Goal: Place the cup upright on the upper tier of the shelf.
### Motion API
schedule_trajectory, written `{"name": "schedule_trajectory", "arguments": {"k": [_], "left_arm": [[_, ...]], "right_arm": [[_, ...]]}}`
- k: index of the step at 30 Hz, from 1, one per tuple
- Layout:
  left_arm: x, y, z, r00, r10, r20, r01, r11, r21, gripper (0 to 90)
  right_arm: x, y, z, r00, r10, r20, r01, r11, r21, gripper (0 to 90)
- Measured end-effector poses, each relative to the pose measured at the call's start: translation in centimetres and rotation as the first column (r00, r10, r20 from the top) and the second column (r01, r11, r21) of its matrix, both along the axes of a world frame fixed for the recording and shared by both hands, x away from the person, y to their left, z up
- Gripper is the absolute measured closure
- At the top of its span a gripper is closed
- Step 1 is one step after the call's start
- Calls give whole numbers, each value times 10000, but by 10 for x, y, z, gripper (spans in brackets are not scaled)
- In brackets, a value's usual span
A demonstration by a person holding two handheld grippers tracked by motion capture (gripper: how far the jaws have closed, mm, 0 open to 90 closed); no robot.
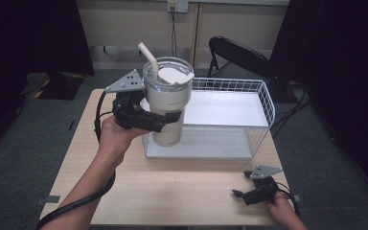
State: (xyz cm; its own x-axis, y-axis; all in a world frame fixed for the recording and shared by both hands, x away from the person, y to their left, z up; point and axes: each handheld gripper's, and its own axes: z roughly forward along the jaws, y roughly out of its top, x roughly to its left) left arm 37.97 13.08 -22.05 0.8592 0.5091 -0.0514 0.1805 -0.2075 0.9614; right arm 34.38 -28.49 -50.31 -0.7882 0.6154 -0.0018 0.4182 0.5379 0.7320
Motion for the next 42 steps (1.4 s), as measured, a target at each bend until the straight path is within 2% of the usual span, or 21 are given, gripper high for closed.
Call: {"name": "schedule_trajectory", "arguments": {"k": [5, 12, 17, 21, 30, 37, 42], "left_arm": [[5, -3, 6, 10000, 66, -9, -66, 10000, -5, 97], [14, -10, 13, 9999, 78, 63, -80, 9996, 267, 98], [20, -14, 15, 9998, 175, 28, -176, 9996, 214, 98], [25, -18, 18, 9995, 257, 164, -262, 9990, 349, 98], [40, -25, 16, 9993, 382, 31, -383, 9990, 240, 97], [53, -31, 12, 9989, 467, -60, -465, 9983, 360, 97], [61, -34, 11, 9982, 593, -134, -590, 9980, 223, 97]], "right_arm": [[0, 0, 0, 10000, 1, -2, -1, 10000, 1, 109], [0, 0, 0, 10000, 13, -20, -13, 10000, -9, 109], [0, 0, 0, 10000, 12, -20, -12, 10000, -9, 109], [0, 0, 0, 10000, 13, -17, -13, 10000, -10, 109], [0, 0, 0, 10000, 26, -21, -26, 10000, -12, 109], [0, 0, 0, 10000, 26, -19, -26, 10000, 0, 109], [0, 0, 0, 10000, 26, -18, -26, 10000, 0, 109]]}}
